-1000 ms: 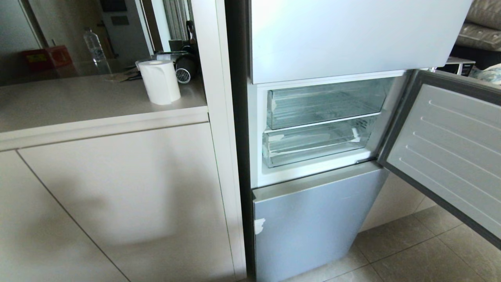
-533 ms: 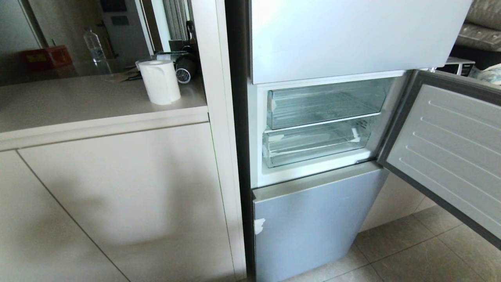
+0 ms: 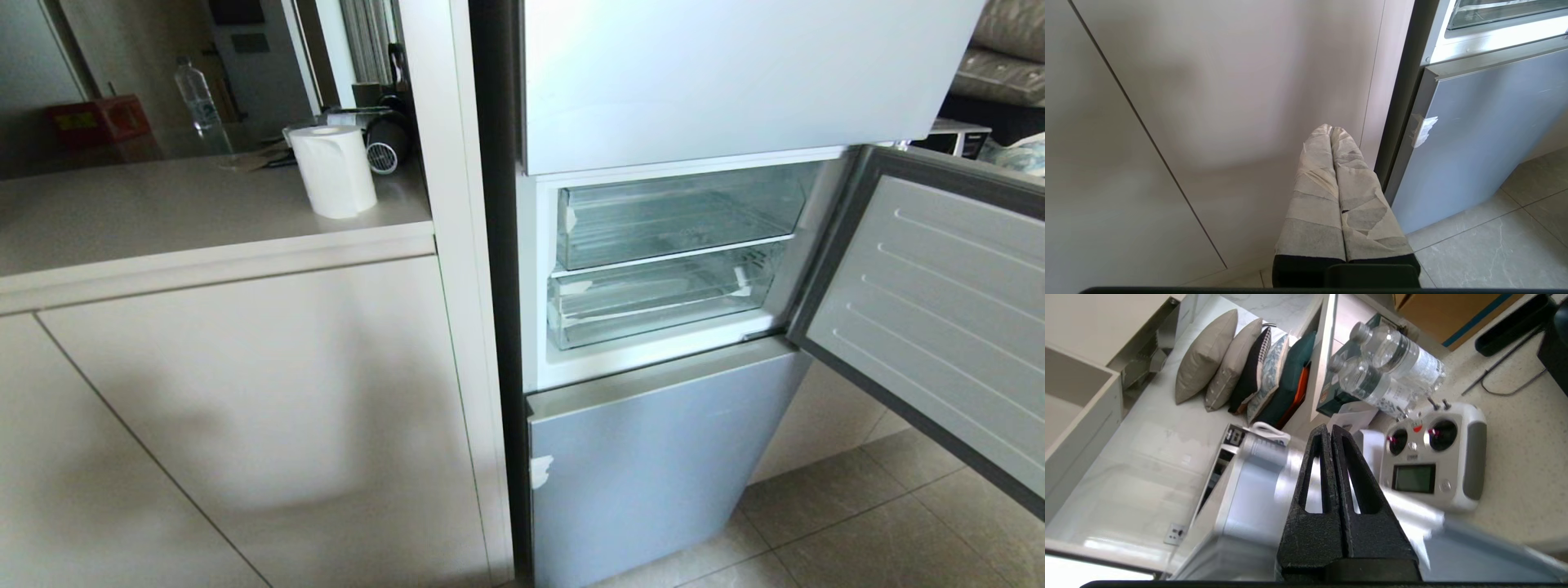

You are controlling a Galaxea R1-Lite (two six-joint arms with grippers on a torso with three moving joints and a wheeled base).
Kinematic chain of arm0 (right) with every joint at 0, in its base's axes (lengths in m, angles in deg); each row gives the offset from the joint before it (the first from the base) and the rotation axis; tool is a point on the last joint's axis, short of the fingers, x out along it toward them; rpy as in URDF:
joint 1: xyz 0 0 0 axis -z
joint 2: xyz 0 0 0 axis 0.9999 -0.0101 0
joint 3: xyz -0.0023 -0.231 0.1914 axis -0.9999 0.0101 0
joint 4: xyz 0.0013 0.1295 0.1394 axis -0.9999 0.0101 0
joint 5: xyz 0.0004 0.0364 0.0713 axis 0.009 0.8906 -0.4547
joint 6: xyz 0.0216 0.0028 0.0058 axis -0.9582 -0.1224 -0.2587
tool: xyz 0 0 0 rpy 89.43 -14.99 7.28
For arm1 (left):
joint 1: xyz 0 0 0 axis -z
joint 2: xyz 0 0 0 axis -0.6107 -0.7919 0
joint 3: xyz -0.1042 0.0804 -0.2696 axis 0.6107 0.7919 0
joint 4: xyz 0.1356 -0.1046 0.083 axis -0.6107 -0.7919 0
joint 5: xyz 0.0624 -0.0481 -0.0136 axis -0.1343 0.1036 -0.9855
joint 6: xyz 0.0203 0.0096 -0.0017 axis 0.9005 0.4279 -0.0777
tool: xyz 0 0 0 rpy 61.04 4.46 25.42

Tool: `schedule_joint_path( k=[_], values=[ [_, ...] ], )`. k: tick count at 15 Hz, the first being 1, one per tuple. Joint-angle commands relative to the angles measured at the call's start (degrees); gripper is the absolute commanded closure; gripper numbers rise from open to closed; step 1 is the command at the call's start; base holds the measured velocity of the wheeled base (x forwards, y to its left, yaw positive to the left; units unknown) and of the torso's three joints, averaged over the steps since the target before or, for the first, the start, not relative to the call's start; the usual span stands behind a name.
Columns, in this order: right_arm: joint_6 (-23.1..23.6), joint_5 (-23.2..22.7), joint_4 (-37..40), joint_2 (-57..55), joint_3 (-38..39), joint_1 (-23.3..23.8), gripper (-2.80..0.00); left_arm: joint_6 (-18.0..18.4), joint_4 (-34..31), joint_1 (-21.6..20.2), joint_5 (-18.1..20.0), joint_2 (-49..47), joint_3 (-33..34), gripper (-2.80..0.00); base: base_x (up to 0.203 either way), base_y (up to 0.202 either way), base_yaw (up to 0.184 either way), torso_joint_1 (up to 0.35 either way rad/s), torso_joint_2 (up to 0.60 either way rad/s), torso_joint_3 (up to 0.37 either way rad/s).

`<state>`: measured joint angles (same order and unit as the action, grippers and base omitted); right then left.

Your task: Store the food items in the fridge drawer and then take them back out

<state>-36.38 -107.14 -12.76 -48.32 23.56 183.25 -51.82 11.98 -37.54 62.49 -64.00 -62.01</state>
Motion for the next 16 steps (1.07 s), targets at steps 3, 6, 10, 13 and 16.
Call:
schedule_joint_path(
  k=[3, 6, 10, 13, 16],
  values=[
    [-2.99, -4.54, -0.40, -8.66, -6.26, 0.02, 0.00, 0.00, 0.00, -0.01, -0.04, 0.02, 0.00, 0.00, 0.000, 0.000, 0.000, 0.000, 0.00, 0.000],
    [-3.80, -13.14, 0.37, -10.93, -7.40, -0.02, 0.00, 0.00, 0.00, -0.01, -0.04, 0.02, 0.00, 0.00, 0.000, 0.000, 0.000, 0.000, 0.00, 0.000],
    [-5.63, -18.54, 0.60, -11.36, -7.91, -0.05, 0.00, 0.00, 0.00, -0.01, -0.04, 0.02, 0.00, 0.00, 0.000, 0.000, 0.000, 0.000, 0.00, 0.000],
    [-6.92, -23.47, 3.24, -9.21, -7.58, 0.33, 0.00, 0.00, 0.00, -0.01, -0.04, 0.02, 0.00, 0.00, 0.000, 0.000, 0.000, 0.000, 0.00, 0.000],
    [-8.02, -26.02, 4.66, -3.49, -4.89, 3.66, 0.00, 0.00, 0.00, -0.01, -0.04, 0.10, 0.00, 0.00, 0.000, 0.000, 0.000, 0.000, 0.00, 0.000]
  ],
)
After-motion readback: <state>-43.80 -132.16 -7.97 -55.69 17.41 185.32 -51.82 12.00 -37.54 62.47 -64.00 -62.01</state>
